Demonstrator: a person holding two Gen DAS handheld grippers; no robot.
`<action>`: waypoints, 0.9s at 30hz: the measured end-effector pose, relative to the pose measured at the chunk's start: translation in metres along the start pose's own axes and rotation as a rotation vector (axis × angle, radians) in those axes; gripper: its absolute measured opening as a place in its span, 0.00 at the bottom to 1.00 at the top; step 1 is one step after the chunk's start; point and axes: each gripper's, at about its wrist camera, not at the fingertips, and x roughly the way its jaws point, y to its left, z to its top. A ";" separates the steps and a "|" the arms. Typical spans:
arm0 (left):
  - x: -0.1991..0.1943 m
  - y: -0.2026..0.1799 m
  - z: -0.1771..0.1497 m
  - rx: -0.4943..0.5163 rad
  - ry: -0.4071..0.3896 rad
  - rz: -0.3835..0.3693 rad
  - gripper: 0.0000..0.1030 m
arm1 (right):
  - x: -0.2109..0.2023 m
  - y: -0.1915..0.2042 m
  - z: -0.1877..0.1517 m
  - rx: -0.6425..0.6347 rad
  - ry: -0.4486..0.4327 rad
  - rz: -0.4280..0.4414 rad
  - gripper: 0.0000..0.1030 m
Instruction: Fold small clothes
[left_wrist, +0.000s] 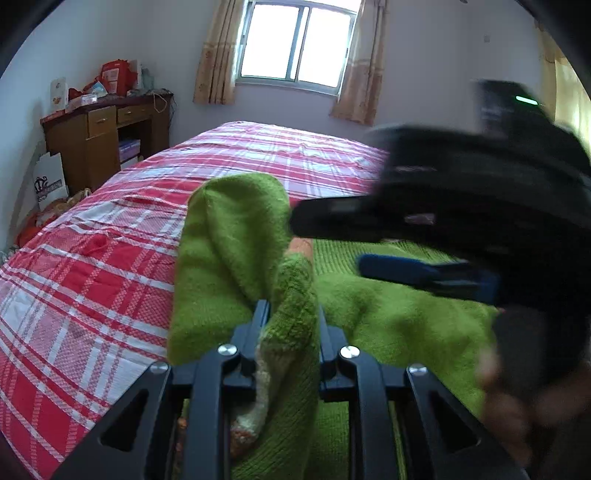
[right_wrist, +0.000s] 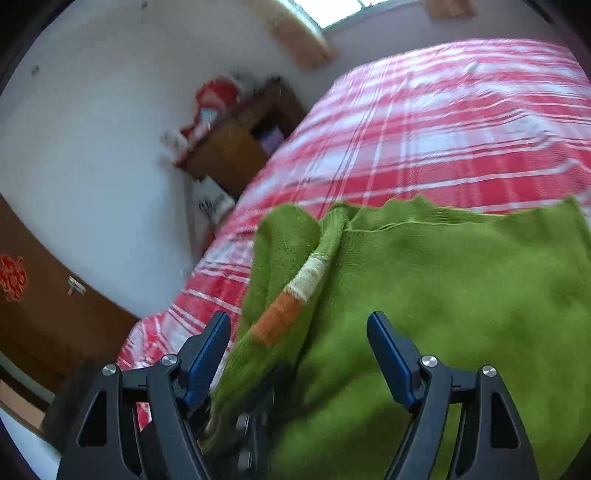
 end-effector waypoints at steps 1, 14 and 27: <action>0.000 0.001 0.000 -0.004 0.002 -0.006 0.21 | 0.015 0.003 0.006 -0.008 0.022 -0.005 0.67; -0.008 -0.011 0.002 0.044 0.011 -0.044 0.21 | 0.025 0.011 0.013 -0.097 -0.004 -0.053 0.12; -0.011 -0.096 0.015 0.171 0.043 -0.141 0.21 | -0.064 -0.044 0.013 -0.065 -0.083 -0.112 0.12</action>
